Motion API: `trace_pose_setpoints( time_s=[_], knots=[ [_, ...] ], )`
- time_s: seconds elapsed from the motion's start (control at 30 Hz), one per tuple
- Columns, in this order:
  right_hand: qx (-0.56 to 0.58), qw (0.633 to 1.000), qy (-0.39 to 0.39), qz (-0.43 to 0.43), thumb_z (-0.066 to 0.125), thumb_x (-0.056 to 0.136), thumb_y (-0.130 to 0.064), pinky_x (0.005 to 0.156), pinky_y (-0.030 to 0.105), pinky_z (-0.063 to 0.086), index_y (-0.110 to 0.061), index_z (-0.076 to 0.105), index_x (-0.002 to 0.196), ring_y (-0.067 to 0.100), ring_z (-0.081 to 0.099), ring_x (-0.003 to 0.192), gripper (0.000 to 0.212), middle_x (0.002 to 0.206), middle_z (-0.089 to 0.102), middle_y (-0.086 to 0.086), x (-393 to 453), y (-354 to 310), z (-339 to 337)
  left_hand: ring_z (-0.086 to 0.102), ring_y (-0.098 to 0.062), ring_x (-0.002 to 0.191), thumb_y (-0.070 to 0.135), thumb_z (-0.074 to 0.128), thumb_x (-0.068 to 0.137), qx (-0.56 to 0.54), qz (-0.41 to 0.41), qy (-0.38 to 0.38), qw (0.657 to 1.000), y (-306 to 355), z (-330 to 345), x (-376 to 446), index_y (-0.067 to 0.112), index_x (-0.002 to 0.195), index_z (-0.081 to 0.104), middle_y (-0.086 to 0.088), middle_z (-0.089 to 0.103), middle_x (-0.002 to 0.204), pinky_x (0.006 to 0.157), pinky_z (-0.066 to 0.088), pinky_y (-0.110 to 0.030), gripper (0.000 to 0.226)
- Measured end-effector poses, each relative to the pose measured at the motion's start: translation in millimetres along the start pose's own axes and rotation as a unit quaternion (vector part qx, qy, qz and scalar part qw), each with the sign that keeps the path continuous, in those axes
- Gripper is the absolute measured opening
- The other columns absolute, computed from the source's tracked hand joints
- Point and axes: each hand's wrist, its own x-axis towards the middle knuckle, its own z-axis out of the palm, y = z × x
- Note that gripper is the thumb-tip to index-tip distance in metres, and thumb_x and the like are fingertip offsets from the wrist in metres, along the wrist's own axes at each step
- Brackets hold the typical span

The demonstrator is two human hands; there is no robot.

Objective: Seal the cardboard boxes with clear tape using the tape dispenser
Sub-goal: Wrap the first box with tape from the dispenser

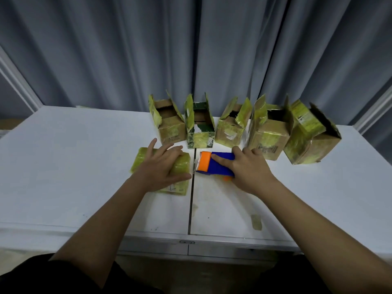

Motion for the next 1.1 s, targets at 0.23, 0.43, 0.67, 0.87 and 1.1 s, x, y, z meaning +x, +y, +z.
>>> trace_pose_setpoints(
  time_s=[0.23, 0.43, 0.67, 0.87, 1.1],
  knots=[
    [-0.046, 0.990, 0.123, 0.042, 0.081, 0.066, -0.022, 0.064, 0.041, 0.045, -0.029, 0.062, 0.127, 0.031, 0.054, 0.071, 0.065, 0.091, 0.062, 0.016, -12, -30, 49, 0.018, -0.019, 0.141, 0.091, -0.013, 0.060, 0.009, -0.104, -0.051, 0.993, 6, -8, -7, 0.039, 0.141, 0.033, 0.004, 0.028, 0.150, 0.111, -0.010, -0.057, 0.106],
    [0.000, 0.989, 0.130, 0.065, 0.072, 0.074, -0.033, 0.072, 0.040, 0.035, -0.026, 0.058, 0.133, 0.033, 0.052, 0.077, 0.061, 0.105, 0.059, 0.022, -33, -42, 61, 0.014, -0.017, 0.143, 0.074, -0.006, 0.074, -0.054, -0.123, -0.095, 0.986, 2, -12, -8, 0.048, 0.142, 0.025, 0.008, 0.025, 0.153, 0.111, 0.005, -0.054, 0.079],
    [0.109, 0.985, 0.108, 0.078, 0.082, 0.055, -0.013, 0.059, 0.040, 0.048, -0.023, 0.070, 0.114, 0.037, 0.057, 0.070, 0.061, 0.094, 0.060, 0.019, -33, -48, 46, 0.017, -0.016, 0.143, 0.051, 0.018, 0.100, -0.086, -0.133, -0.086, 0.984, -2, -12, -7, 0.049, 0.140, 0.033, 0.011, 0.029, 0.153, 0.113, 0.005, -0.050, 0.043],
    [0.596, 0.796, 0.089, 0.050, 0.031, 0.105, -0.022, 0.113, 0.015, 0.020, -0.019, 0.020, 0.153, 0.004, 0.019, 0.142, 0.049, 0.155, 0.025, -0.008, -6, -84, -10, 0.016, -0.013, 0.143, 0.055, 0.010, 0.098, -0.061, -0.135, -0.084, 0.985, 0, -11, -9, 0.054, 0.141, 0.026, 0.014, 0.025, 0.155, 0.114, 0.006, -0.049, 0.046],
    [0.862, 0.473, -0.002, 0.186, 0.024, 0.105, -0.034, 0.103, 0.019, 0.039, -0.032, -0.003, 0.152, 0.008, 0.034, 0.136, 0.054, 0.157, 0.021, -0.005, 25, -147, -5, 0.003, -0.010, 0.146, 0.056, -0.017, 0.079, -0.025, -0.131, -0.082, 0.988, 3, -5, -14, 0.047, 0.148, 0.006, 0.013, 0.008, 0.159, 0.114, 0.004, -0.054, 0.073]
  ],
)
